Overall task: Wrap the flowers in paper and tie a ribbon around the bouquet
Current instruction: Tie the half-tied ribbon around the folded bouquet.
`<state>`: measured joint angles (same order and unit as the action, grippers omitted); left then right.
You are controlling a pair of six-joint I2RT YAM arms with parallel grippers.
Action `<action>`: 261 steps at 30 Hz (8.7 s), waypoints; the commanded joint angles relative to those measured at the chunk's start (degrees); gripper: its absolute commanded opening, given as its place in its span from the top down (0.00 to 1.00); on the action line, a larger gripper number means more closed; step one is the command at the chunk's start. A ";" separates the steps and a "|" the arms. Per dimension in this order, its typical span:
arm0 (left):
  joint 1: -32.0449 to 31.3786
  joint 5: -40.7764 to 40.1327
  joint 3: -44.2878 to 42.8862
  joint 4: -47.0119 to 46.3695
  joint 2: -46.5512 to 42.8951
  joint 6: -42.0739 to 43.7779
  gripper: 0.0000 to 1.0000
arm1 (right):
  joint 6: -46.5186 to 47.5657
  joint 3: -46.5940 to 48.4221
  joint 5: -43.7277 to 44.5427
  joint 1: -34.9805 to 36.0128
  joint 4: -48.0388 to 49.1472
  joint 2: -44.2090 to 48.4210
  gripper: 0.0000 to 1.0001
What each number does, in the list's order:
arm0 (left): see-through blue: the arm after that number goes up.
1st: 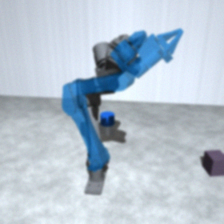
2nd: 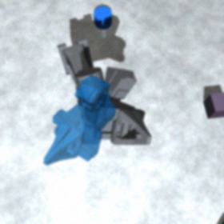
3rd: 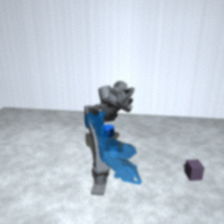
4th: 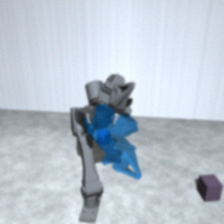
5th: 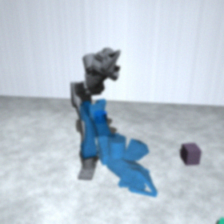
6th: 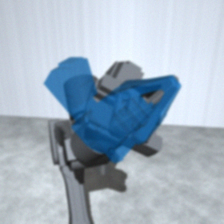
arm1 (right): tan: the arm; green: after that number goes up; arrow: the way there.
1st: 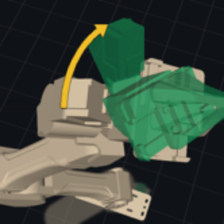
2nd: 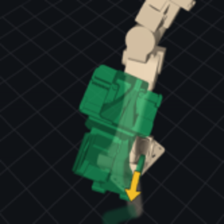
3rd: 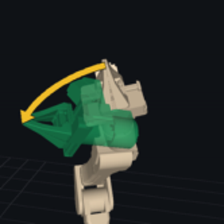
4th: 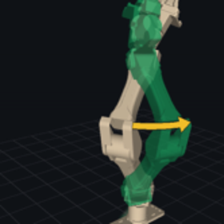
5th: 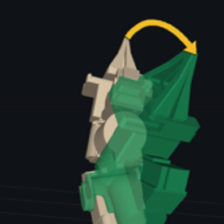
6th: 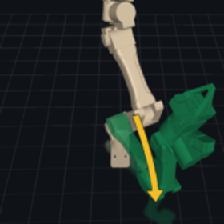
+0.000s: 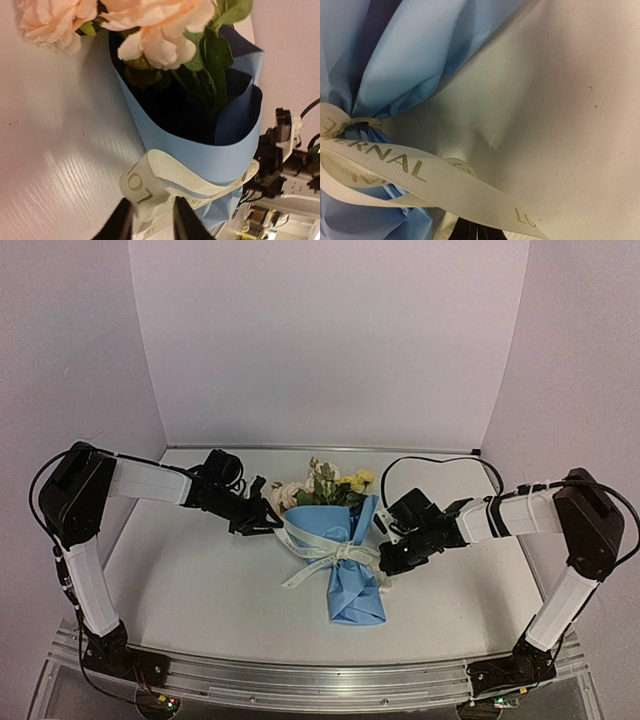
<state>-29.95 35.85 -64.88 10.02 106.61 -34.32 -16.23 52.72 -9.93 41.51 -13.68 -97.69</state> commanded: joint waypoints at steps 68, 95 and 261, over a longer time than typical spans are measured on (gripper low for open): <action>-11.57 -26.07 17.46 -17.43 -7.87 -39.43 1.00 | -16.81 -0.14 17.60 3.41 -10.31 11.28 1.00; -3.84 -25.91 24.79 -16.26 -14.99 -30.98 1.00 | -19.81 -1.12 17.46 2.53 -12.77 6.96 1.00; -6.34 -17.87 17.03 6.18 -9.94 2.43 1.00 | -18.14 3.26 25.79 1.13 -17.10 6.48 1.00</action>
<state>-36.98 18.45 -48.93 15.00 98.63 -31.59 -31.06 56.85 10.81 43.36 -28.46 -93.73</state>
